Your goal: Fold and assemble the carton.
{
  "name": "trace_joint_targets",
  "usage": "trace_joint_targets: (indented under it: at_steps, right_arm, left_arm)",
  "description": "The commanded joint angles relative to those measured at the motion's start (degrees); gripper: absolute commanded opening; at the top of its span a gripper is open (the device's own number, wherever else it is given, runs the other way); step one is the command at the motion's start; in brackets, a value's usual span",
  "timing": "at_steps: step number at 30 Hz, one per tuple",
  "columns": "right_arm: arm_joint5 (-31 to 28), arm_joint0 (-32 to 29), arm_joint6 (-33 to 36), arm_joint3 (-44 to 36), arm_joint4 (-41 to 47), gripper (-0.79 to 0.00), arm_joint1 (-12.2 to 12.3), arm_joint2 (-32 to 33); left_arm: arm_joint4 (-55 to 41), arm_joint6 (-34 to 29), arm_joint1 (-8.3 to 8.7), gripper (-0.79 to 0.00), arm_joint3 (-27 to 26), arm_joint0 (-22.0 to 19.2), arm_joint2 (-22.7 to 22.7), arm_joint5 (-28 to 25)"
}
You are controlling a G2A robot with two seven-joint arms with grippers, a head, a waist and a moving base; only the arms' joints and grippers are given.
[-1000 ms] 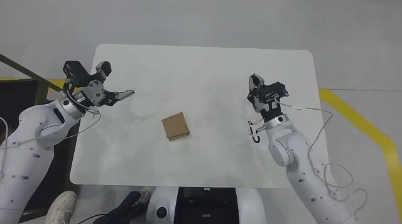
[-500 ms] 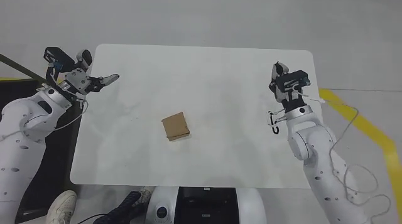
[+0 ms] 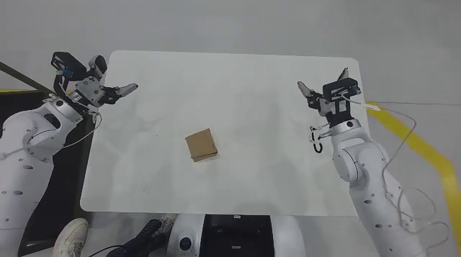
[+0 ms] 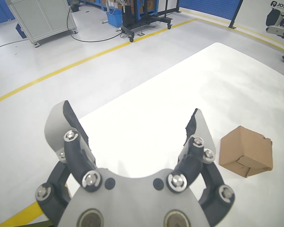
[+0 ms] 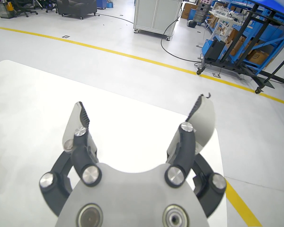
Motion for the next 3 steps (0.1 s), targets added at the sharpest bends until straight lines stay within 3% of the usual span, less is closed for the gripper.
trace_joint_targets:
  at_steps: [1, 3]
  right_arm:
    - [0.0, 0.0, 0.0, 0.0, 0.0, -0.026, 0.0, 0.0]
    - [0.0, 0.0, 0.0, 0.0, 0.0, -0.007, 0.0, 0.0]
  left_arm:
    - [0.0, 0.0, 0.0, -0.001, 0.0, 0.0, 0.0, 0.0]
    - [0.0, 0.0, 0.0, -0.001, 0.0, 0.0, 0.0, 0.0]
